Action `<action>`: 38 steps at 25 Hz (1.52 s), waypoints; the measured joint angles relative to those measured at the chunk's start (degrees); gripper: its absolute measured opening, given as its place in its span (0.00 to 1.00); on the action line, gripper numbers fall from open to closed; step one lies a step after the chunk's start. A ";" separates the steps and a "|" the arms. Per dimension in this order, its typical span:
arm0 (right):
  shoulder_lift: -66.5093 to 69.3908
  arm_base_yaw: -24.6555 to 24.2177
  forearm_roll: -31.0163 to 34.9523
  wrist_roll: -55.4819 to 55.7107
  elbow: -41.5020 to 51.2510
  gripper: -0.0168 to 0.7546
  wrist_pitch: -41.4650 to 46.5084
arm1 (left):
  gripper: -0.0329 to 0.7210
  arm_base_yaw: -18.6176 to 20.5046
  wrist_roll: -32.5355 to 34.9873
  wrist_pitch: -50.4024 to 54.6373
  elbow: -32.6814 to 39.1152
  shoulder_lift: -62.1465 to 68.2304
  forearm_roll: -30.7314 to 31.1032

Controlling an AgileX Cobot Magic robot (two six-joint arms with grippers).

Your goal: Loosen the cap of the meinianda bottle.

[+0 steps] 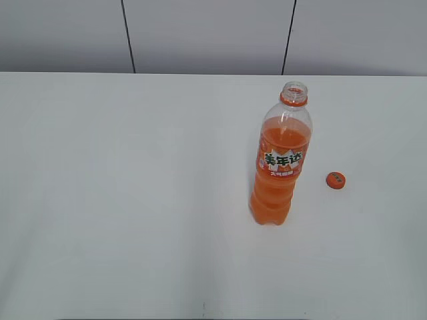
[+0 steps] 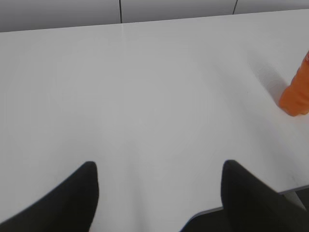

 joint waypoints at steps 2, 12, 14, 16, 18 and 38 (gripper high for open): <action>0.00 -2.57 0.00 0.00 0.00 0.78 0.00 | 0.69 0.00 0.00 0.00 0.00 0.00 0.00; 0.00 -4.18 0.00 0.00 0.00 0.78 0.00 | 0.68 4.86 0.00 -0.01 0.00 0.00 -0.05; 0.00 -4.18 -0.02 0.00 0.00 0.78 0.00 | 0.68 7.80 0.00 -0.01 0.00 0.00 -0.05; 0.00 -4.18 -0.02 0.00 0.00 0.78 0.00 | 0.68 10.12 0.00 -0.01 0.00 0.00 -0.05; 0.00 -4.18 -0.02 0.00 0.00 0.78 0.00 | 0.67 10.78 0.00 -0.06 0.00 0.00 -0.05; 0.00 -3.68 -0.07 0.00 0.00 0.78 0.00 | 0.64 10.97 0.00 -0.06 0.00 0.00 -0.05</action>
